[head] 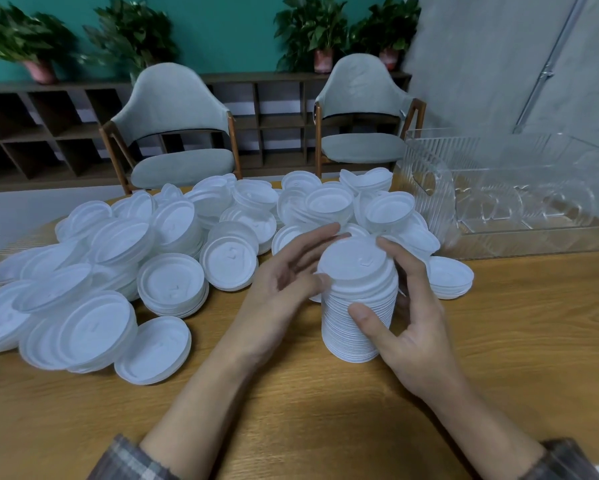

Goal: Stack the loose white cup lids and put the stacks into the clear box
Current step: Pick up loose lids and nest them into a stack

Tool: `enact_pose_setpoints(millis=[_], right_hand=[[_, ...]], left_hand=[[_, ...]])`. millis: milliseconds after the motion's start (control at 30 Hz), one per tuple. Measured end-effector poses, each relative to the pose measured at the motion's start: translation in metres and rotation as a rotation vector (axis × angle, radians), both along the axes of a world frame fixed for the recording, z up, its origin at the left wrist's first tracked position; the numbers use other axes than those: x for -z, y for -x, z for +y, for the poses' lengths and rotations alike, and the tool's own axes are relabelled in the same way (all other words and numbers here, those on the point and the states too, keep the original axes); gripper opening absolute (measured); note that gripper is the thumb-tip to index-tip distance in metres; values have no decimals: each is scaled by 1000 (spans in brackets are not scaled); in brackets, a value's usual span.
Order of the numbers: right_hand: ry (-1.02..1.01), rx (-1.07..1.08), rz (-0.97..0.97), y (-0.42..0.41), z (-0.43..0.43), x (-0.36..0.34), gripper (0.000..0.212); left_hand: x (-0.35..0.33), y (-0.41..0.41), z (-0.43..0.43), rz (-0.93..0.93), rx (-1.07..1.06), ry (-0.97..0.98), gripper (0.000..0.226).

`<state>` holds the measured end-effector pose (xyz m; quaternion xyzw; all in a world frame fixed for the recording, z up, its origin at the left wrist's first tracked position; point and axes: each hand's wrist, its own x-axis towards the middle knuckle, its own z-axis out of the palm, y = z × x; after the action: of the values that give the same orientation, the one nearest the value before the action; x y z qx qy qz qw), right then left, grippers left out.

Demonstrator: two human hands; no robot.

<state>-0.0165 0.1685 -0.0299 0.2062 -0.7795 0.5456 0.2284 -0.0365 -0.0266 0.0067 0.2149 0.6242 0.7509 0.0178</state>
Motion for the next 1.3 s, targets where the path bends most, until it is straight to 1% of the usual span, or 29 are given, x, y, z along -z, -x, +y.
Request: enact_pose_setpoints(millis=[67,133,233,300,367,467,533,633,800,1033,1300], right_hand=[[10,-4,-5,0,-1,0,75],[20,-8,-8,0,-1,0,80],[8,5,1,0,-1,0,77],[3,13,6,0,-1,0,72],[1,13,4,0,-1,0,71],[-4,13,-4,1,0,1,72],[-5,13,-6,0,0,1,74],[5,-1,-16,-1,0,1,79],[-19,3,-10,0,1,2,71],[-2,-24,-63,1,2,1,72],[-14,-17,-68,-1,0,-1,78]], left_hand=[[0,-2,1,15,-23,5,63],[0,-3,2,14,-94,17,64],[2,-3,5,49,-143,70,66],[2,-3,7,64,-137,98,66],[1,-3,7,44,-91,76,65],[-2,-4,4,37,-42,51,55],[-3,-5,4,37,-70,46,52],[-3,-6,6,68,-143,69,55],[0,-4,11,118,-236,141,58],[-1,-6,15,109,-250,138,62],[-4,-10,13,118,-275,150,53]])
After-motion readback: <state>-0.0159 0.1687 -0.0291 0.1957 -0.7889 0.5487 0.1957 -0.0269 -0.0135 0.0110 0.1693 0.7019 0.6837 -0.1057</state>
